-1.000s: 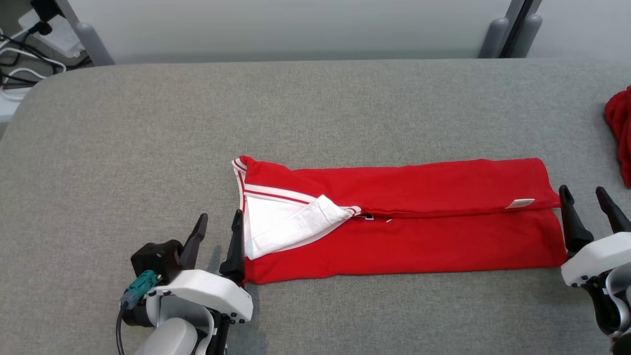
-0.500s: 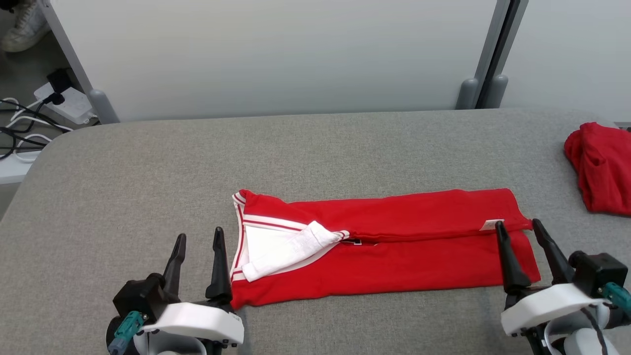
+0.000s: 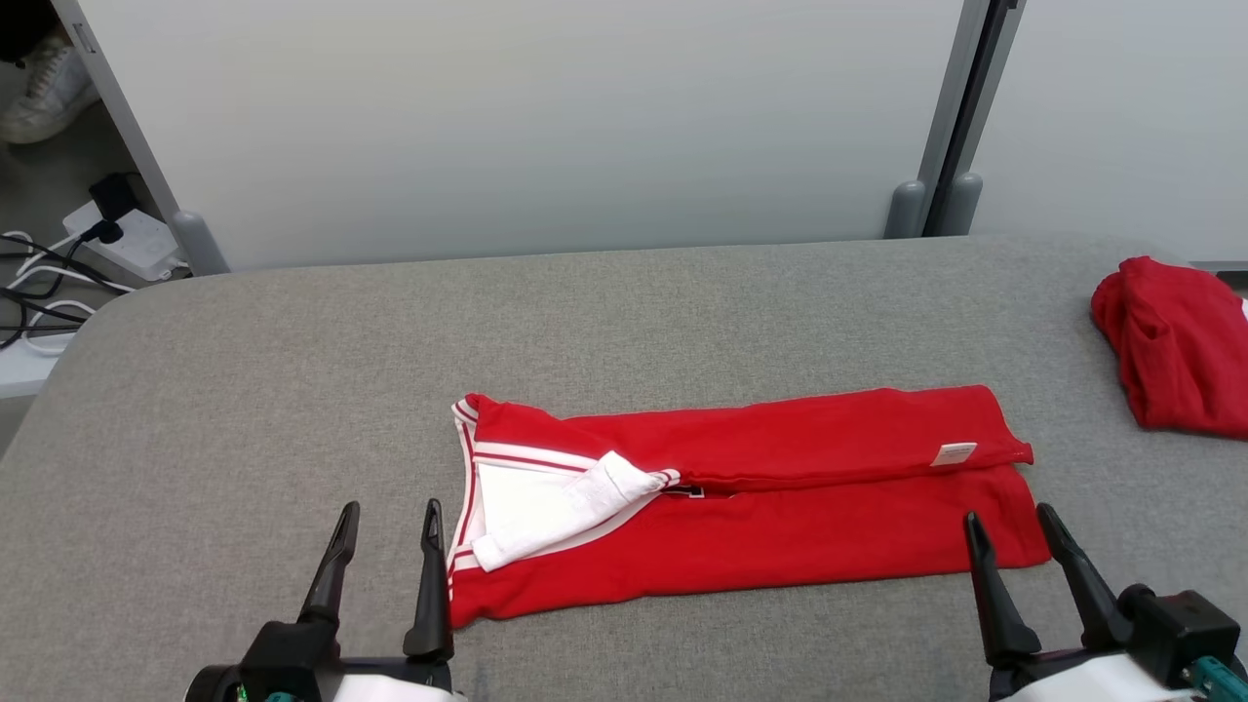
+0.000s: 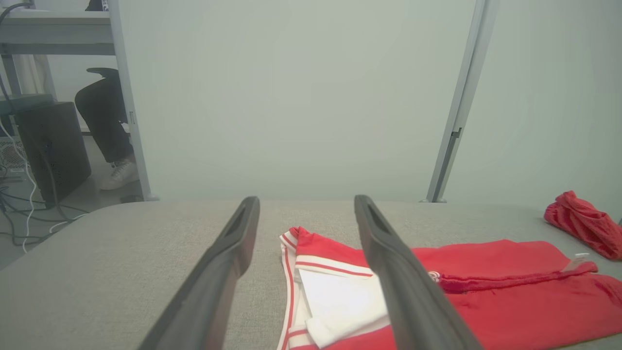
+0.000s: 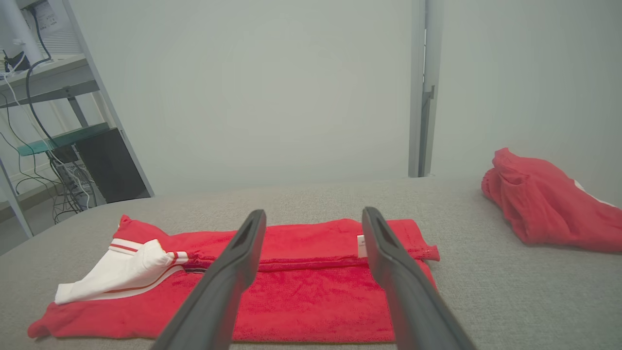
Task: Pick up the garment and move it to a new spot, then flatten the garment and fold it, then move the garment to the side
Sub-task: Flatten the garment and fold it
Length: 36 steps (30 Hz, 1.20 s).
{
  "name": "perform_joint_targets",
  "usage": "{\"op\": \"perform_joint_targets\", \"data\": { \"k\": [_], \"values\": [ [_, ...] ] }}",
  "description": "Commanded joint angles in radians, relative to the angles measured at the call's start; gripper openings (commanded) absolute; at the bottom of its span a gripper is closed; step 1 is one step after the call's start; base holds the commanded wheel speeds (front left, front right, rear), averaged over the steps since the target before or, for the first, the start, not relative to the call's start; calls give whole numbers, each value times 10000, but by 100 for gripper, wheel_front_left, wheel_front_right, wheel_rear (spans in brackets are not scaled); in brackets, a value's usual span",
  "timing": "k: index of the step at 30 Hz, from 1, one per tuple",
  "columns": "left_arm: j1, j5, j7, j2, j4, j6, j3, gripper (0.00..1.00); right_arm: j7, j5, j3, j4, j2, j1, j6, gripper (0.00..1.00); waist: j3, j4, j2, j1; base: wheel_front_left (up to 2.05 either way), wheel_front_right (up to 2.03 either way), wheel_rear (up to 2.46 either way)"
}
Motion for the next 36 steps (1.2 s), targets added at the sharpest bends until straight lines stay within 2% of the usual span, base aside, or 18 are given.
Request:
{"op": "perform_joint_targets", "data": {
  "k": [1, 10, 36],
  "values": [
    [-178, 15, -102, 5, -345, -24, 377, 100, -133, -59, 146, -286, -70, -77, -2, 100, -53, -27, 0, 0, 0, 0, 0],
    [515, -178, -102, 1, -434, 229, 433, 100, -133, 214, -86, -316, 67, 430, -2, 100, -440, -133, 0, 0, 0, 0, 0],
    [756, 5, -103, -1, -63, 74, 487, 100, -133, 447, 305, -397, -78, 503, -2, 100, -584, 17, 0, 0, 0, 0, 0]
  ]
}}
